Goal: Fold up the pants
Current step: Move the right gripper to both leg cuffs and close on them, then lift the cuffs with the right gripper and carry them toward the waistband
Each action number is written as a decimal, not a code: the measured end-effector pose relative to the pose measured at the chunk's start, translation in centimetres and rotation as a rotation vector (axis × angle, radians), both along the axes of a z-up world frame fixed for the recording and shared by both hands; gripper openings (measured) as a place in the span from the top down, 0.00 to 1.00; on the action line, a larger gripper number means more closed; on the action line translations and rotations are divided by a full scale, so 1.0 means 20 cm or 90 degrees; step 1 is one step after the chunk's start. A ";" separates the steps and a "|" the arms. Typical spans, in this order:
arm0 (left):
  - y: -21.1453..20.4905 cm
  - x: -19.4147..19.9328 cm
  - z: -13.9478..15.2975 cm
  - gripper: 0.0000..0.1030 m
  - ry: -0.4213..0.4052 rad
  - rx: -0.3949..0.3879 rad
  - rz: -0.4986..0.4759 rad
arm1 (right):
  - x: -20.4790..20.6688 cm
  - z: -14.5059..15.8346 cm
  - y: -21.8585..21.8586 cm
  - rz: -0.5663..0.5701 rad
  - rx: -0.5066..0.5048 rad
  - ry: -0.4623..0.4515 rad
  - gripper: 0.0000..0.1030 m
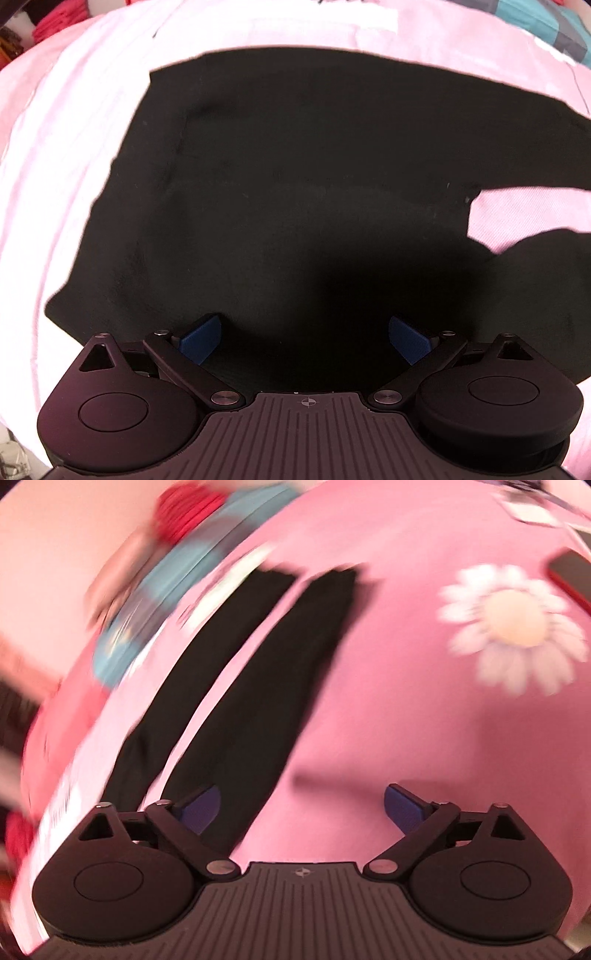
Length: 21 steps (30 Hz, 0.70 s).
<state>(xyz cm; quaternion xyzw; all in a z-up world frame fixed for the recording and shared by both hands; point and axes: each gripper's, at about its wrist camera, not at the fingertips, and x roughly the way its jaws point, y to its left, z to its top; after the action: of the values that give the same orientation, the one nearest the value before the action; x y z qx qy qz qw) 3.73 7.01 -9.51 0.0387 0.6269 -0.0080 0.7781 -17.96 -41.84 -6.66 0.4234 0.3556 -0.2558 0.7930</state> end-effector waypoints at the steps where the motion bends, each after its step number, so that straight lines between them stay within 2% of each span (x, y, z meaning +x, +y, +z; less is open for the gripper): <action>1: -0.01 -0.01 0.00 0.00 -0.006 0.004 -0.007 | 0.00 -0.02 -0.03 -0.017 0.002 -0.005 0.16; 5: -0.01 -0.01 -0.01 0.00 -0.007 0.004 -0.007 | 0.08 -0.07 -0.17 -0.040 -0.025 -0.030 0.17; 11: -0.02 0.00 -0.02 0.00 -0.003 0.010 -0.009 | 0.28 -0.13 -0.26 -0.029 -0.062 -0.078 0.19; 12: -0.02 0.00 -0.02 0.00 -0.003 0.010 -0.009 | 0.32 -0.14 -0.28 -0.027 -0.065 -0.084 0.23; 15: -0.02 0.01 -0.03 0.00 -0.001 0.012 -0.011 | 0.44 -0.17 -0.29 -0.037 -0.077 -0.073 0.63; 16: -0.02 0.02 -0.03 0.00 0.000 0.013 -0.012 | 0.47 -0.18 -0.29 -0.021 -0.083 -0.062 0.93; 19: -0.02 0.02 -0.03 0.00 0.006 0.011 -0.019 | 0.46 -0.13 -0.26 0.020 -0.123 -0.039 0.93; 21: -0.02 0.01 -0.02 0.00 0.007 0.004 -0.024 | 0.34 -0.03 -0.29 -0.005 -0.149 -0.065 0.93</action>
<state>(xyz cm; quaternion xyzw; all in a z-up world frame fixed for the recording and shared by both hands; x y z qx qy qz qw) 3.93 6.68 -9.96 0.0530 0.6303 -0.0209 0.7743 -11.17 -47.61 -7.30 0.3416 0.2806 -0.2771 0.8531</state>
